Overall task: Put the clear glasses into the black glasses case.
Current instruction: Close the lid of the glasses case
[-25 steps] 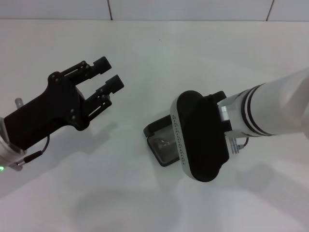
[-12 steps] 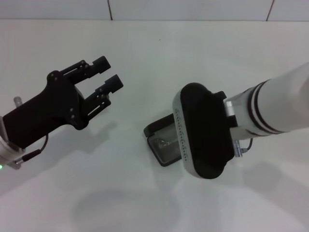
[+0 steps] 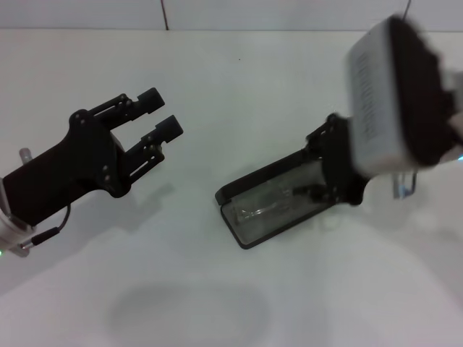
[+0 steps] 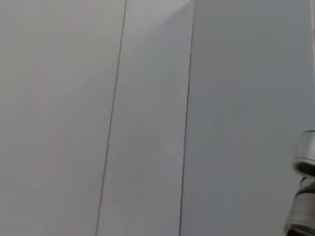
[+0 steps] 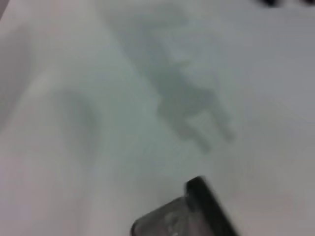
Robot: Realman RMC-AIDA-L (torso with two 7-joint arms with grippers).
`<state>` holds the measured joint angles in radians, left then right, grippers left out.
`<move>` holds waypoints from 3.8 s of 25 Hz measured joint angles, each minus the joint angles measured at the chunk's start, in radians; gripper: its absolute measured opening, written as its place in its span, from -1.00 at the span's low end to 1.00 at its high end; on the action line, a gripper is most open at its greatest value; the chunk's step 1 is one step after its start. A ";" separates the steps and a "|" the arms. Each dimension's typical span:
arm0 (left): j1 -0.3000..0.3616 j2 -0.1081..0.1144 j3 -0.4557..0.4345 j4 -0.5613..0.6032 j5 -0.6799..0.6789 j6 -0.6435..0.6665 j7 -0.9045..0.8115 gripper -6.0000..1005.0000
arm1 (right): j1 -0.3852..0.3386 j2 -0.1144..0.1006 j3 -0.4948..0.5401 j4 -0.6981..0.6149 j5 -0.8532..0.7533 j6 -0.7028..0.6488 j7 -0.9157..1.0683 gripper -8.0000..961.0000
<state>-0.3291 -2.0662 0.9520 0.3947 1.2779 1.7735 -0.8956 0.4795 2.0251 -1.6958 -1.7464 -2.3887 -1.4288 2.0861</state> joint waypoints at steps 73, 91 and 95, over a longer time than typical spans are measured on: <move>-0.065 -0.017 -0.002 -0.005 -0.080 -0.218 -0.038 0.18 | -0.053 -0.003 0.402 0.732 0.798 0.062 -0.627 -0.07; -0.402 -0.033 0.173 -0.058 0.218 -0.590 -0.341 0.18 | -0.122 -0.008 0.826 1.269 1.229 -0.022 -1.056 -0.03; -0.455 -0.038 0.293 -0.080 0.186 -0.686 -0.393 0.19 | -0.109 -0.008 0.826 1.300 1.227 -0.019 -1.085 -0.02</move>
<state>-0.7840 -2.1043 1.2453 0.3152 1.4639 1.0872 -1.2883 0.3708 2.0169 -0.8698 -0.4461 -1.1618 -1.4478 1.0012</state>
